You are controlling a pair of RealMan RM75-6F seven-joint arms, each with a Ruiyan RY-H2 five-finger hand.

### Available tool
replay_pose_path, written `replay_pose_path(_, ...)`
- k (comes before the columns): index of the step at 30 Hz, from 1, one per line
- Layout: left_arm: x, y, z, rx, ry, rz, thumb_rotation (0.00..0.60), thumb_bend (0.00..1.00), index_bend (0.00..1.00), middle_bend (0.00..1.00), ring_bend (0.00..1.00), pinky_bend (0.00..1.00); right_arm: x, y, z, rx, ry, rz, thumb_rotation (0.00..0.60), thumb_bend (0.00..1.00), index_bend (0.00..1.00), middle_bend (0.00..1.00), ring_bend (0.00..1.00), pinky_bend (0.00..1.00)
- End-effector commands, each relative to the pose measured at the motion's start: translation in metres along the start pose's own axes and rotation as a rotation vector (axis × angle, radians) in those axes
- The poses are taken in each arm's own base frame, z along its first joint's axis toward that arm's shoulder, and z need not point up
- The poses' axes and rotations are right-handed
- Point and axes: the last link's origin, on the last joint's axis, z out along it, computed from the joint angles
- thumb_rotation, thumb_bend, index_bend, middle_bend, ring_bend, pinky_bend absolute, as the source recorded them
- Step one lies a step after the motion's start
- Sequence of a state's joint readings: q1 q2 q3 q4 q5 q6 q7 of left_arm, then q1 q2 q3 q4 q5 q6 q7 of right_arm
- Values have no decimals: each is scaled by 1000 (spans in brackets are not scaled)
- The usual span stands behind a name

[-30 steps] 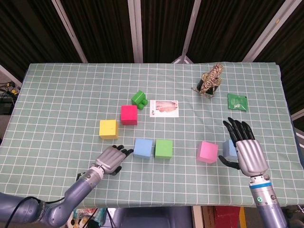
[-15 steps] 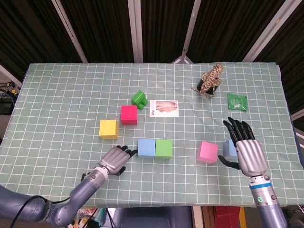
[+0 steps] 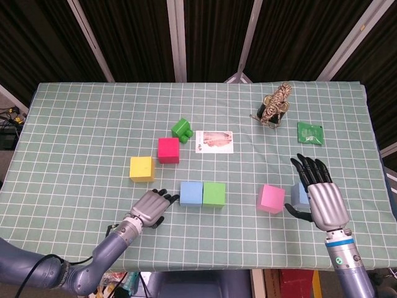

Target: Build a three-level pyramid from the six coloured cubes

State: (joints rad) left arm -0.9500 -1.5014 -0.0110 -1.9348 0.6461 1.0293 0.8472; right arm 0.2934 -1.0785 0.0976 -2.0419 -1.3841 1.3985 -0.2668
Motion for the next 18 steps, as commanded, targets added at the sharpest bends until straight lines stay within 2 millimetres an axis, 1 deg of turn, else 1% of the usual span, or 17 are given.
replay_pose_path(1, 0, 1, 1, -3, 5, 1, 600, 594, 128, 239, 144, 244, 0, 0, 0, 0, 0, -1, 600, 209, 0, 0, 0, 0)
replay_pose_path(14, -1, 5, 4, -11, 12, 9, 600, 594, 131, 239, 144, 244, -1, 1, 0, -5, -4, -1, 600, 209, 0, 0, 0, 0)
replay_pose_path(18, 0, 4, 3, -9, 13, 14, 600, 594, 131, 240, 144, 244, -2, 1, 0, -4, -7, 1, 600, 209, 0, 0, 0, 0)
